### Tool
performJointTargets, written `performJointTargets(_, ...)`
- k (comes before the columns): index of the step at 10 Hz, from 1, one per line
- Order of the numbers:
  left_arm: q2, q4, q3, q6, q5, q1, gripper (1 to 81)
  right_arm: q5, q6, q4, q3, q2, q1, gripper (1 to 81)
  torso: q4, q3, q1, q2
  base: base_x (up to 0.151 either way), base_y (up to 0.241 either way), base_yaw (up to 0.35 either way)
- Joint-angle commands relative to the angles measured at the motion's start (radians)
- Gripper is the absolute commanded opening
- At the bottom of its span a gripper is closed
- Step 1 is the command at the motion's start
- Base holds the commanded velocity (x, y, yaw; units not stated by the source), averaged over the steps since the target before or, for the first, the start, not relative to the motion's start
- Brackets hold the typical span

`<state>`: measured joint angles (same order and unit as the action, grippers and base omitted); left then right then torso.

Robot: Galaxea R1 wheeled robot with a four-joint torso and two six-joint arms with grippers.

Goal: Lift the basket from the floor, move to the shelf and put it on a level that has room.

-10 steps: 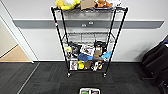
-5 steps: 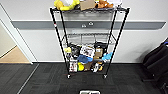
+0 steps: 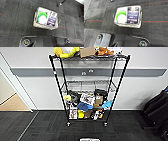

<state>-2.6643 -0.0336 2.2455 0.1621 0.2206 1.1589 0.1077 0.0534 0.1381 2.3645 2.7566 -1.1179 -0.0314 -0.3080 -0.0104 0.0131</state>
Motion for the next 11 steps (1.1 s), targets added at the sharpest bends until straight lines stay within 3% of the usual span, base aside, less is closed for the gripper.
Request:
performJointTargets(1,0.023,0.0,-0.015,0.002,-0.047,-0.06,81.1,-0.036,0.003,0.003,-0.004,-0.019,0.068,81.1,0.0,0.0,0.0,0.0,0.0,0.0,0.0)
performJointTargets(6,0.038,0.001,-0.006,0.011,-0.047,-0.04,81.1,-0.036,0.002,0.005,-0.005,-0.015,0.068,81.1,0.0,0.0,0.0,0.0,0.0,0.0,0.0)
performJointTargets(7,0.039,0.001,-0.004,0.02,-0.046,-0.04,81.1,-0.036,0.002,0.005,-0.005,-0.015,0.068,81.1,0.0,0.0,-0.065,0.1,0.0,0.0,0.0)
performJointTargets(11,0.03,0.003,-0.007,0.023,-0.049,-0.043,81.1,-0.036,0.003,0.002,-0.005,-0.015,0.049,81.1,0.0,0.0,-0.102,0.161,0.0,0.0,0.0)
